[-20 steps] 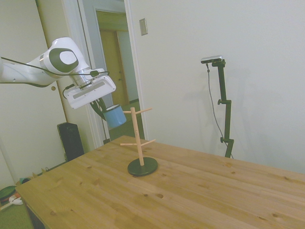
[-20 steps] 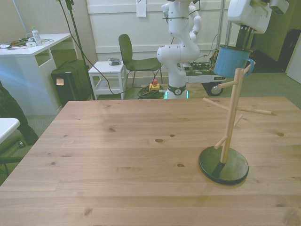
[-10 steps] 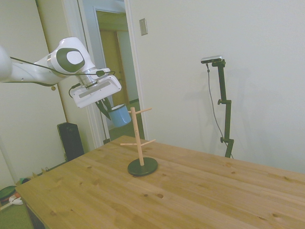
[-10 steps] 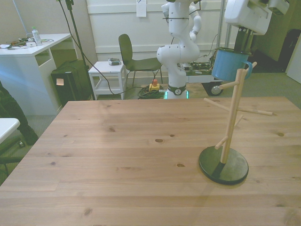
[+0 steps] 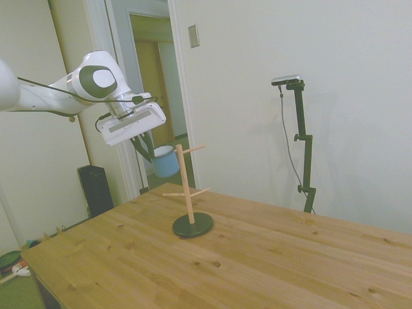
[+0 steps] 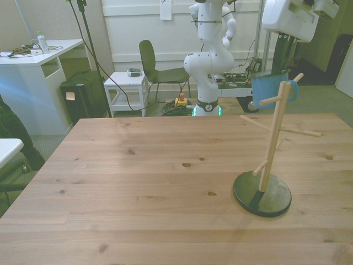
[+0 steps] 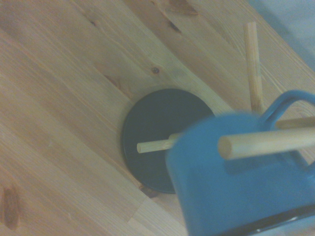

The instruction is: Hang the mug

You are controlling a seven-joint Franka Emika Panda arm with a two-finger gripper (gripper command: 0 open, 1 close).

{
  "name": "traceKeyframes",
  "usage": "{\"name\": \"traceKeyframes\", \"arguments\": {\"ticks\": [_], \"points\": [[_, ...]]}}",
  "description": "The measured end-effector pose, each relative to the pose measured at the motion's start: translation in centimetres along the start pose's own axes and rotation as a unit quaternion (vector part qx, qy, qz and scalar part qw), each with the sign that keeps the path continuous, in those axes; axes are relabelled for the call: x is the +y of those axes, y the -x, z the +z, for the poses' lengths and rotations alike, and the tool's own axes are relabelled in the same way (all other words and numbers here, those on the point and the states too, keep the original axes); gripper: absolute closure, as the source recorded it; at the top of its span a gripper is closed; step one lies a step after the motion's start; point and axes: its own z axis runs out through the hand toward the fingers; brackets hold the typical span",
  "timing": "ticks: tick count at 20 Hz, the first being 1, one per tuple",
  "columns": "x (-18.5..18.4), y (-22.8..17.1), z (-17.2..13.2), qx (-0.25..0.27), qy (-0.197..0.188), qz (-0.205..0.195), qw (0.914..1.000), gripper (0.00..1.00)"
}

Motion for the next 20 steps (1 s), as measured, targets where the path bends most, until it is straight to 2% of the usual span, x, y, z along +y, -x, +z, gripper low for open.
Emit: {"name": "traceKeyframes", "arguments": {"ticks": [6,12,16,20], "points": [[1.2,0.9,0.7,-0.013,-0.017,0.017,0.9996,0.0],[4.1,6.8,-0.1,-0.014,-0.061,0.053,0.9966,0.0],[5.4,11.0,0.7,-0.027,-0.085,0.09,0.9919,0.0],[6.3,13.2,3.3,-0.051,-0.111,0.139,0.9828,0.0]]}}
